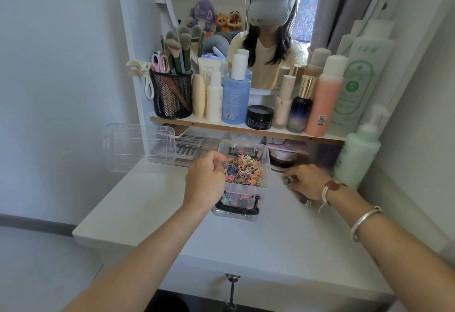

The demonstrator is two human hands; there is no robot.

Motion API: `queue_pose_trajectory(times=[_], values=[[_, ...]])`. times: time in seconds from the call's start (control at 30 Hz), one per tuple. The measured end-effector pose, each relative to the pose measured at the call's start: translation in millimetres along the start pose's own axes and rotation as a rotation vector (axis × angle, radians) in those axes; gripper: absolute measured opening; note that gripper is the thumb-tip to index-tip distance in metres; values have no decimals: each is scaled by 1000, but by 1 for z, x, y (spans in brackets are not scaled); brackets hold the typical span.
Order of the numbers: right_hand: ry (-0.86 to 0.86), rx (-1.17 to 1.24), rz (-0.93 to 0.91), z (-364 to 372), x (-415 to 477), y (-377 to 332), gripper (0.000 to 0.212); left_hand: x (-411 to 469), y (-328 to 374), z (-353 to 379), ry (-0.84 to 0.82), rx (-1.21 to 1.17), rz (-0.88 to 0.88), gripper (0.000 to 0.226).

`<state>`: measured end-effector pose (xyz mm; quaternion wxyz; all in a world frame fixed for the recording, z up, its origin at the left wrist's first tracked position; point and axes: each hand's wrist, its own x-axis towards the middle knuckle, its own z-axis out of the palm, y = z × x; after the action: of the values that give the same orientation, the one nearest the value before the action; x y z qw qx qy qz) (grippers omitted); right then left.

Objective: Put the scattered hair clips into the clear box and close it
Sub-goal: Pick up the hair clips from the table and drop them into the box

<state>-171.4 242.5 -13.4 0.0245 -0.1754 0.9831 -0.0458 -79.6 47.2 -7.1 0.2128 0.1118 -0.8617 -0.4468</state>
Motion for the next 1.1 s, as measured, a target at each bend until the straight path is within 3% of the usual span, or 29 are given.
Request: queue_pose_trajectory(times=[0.17, 0.33, 0.4, 0.5, 0.6, 0.67, 0.73, 0.83, 0.93, 1.1], values=[[64, -29, -60, -3, 7, -6, 26, 1, 0, -1, -6, 8, 3, 28], [300, 546, -190, -46, -3, -27, 23, 1, 0, 1, -3, 2, -8, 27], [150, 681, -293, -59, -11, -37, 24, 0, 0, 2, -8, -10, -13, 27], [-111, 699, -327, -69, -21, -37, 29, -1, 2, 4, -14, -10, -12, 27], [-42, 712, -219, -71, -20, -20, 22, 0, 3, 5, -14, -16, -8, 27], [26, 600, -117, -67, -15, -6, 20, 0, 3, 6, -15, -17, -10, 27], [46, 318, -23, -57, -9, 6, 27, 0, 3, 7, -16, -19, -10, 27], [-68, 38, 69, -34, -6, 15, 41, 1, 5, 8, -20, -20, -13, 27], [-186, -80, 66, -14, -5, 13, 41, 2, 6, 9, -21, -20, -5, 27], [-73, -110, 34, -7, 0, 15, 31, 3, 5, 11, -21, -20, -2, 27]])
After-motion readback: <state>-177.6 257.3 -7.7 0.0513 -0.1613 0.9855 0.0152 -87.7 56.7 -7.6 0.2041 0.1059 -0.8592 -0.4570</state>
